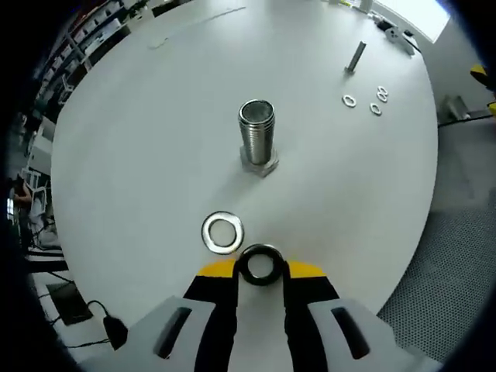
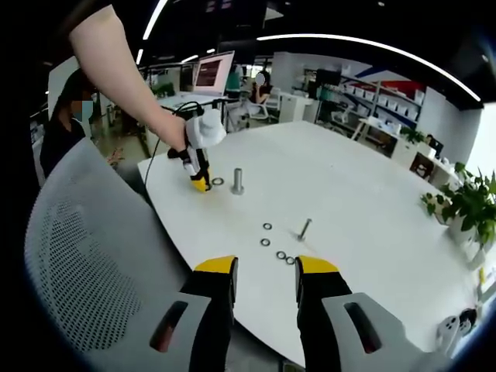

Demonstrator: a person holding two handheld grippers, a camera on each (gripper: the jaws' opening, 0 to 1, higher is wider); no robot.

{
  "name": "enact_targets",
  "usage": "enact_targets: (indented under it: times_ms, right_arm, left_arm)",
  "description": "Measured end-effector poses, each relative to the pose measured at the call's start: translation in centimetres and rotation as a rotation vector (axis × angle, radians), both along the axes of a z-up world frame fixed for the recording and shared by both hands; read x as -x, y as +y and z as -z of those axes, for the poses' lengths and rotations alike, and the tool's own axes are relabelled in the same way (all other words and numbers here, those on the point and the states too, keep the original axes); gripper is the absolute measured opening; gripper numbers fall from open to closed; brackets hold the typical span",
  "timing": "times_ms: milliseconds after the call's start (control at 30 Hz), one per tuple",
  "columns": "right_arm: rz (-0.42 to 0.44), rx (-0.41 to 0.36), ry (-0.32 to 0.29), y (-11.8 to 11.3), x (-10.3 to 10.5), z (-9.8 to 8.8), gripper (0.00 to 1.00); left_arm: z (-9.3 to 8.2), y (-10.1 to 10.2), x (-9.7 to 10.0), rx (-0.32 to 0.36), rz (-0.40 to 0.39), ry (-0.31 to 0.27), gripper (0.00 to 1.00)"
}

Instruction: Place the washer onto the threaded stud by aligning its center hole with the stud, sliding it down to the base, and recovering from edge contact or off-axis alignment until the washer reaches the visible bottom stop.

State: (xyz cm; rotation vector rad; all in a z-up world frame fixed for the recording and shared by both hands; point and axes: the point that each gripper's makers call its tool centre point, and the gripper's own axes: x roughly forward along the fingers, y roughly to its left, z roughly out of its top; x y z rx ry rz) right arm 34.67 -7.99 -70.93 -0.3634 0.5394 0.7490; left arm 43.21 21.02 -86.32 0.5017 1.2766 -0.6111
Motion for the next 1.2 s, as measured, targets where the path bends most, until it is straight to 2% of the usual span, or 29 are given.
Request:
enact_targets:
  times_ms: [200,467,767,1200]
  right_arm:
    - [0.003,-0.001,-0.001,-0.1,0.0,0.0,0.32]
    - [0.003,-0.001,-0.003,0.0,0.0,0.0,0.32]
    - [0.004,-0.001,-0.005,-0.1,-0.1,-0.1,0.32]
    - [0.007,-0.001,-0.006,-0.1,-0.1,-0.1,0.32]
  left_arm:
    - [-0.4,-1.0,1.0,0.002,0.04,-0.002,0.19]
    - [-0.9,-1.0,1.4,0.007,0.043,0.004,0.19]
    - [-1.8,-1.3,0.8,0.014,0.065,-0.02,0.19]
    - [-5.1,-3.3,-1.0,0.077,0.101,-0.083,0.19]
